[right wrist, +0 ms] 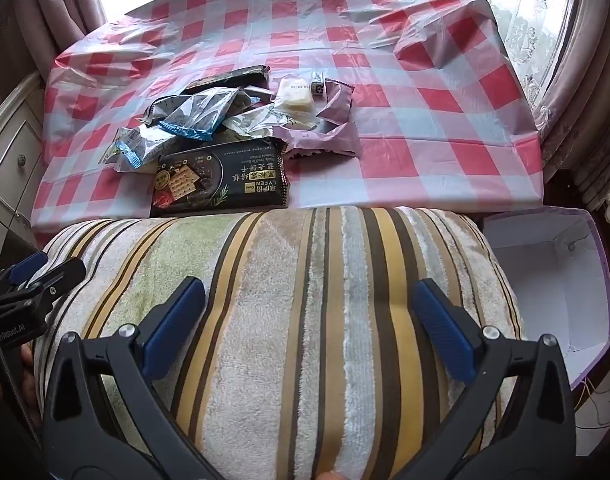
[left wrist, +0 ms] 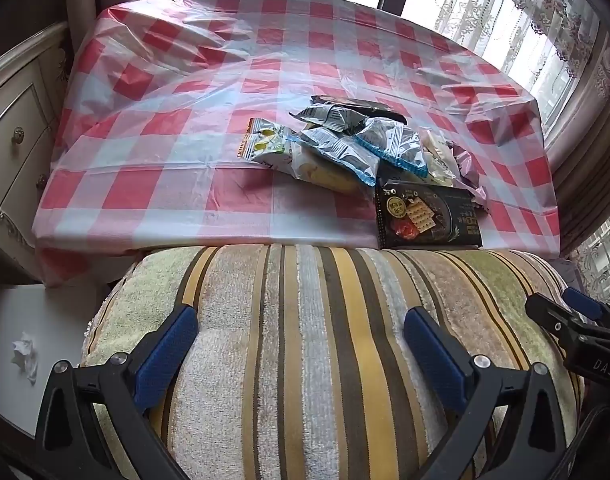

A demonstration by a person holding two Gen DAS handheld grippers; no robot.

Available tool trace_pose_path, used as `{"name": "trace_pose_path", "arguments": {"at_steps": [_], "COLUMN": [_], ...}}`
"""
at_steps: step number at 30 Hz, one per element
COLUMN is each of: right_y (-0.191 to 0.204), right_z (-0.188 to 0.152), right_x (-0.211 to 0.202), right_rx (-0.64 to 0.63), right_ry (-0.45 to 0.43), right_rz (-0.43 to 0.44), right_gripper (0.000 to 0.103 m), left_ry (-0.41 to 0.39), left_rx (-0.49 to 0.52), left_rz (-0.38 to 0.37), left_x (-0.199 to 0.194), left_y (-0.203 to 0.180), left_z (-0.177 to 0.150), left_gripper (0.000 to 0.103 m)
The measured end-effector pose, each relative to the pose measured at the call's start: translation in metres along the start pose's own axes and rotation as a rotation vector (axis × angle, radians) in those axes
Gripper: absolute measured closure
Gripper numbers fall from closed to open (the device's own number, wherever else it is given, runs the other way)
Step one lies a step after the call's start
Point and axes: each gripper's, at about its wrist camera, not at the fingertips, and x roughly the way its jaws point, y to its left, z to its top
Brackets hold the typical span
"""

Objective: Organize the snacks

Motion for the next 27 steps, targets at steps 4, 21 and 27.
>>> {"name": "trace_pose_path", "arguments": {"at_steps": [4,21,27], "right_y": [-0.0014,-0.0017,-0.0016], "right_z": [0.0007,0.0006,0.0007], "right_x": [-0.0002,0.0003,0.0003], "right_rx": [0.003,0.002,0.002], "right_ry": [0.001,0.001,0.001], "right_rz": [0.005,0.005,0.005], "right_gripper": [0.0,0.0,0.0], "left_ry": [0.012,0.003,0.002], "left_rx": [-0.004,-0.002,-0.002], "left_rz": [-0.005,-0.002,-0.001], "left_x": [0.0017,0.0006,0.0003], "left_y": [-0.0003,-0.0002,-0.0001], "left_z": [0.0013,0.0003,0.0], "left_gripper": [0.0,0.0,0.0]}}
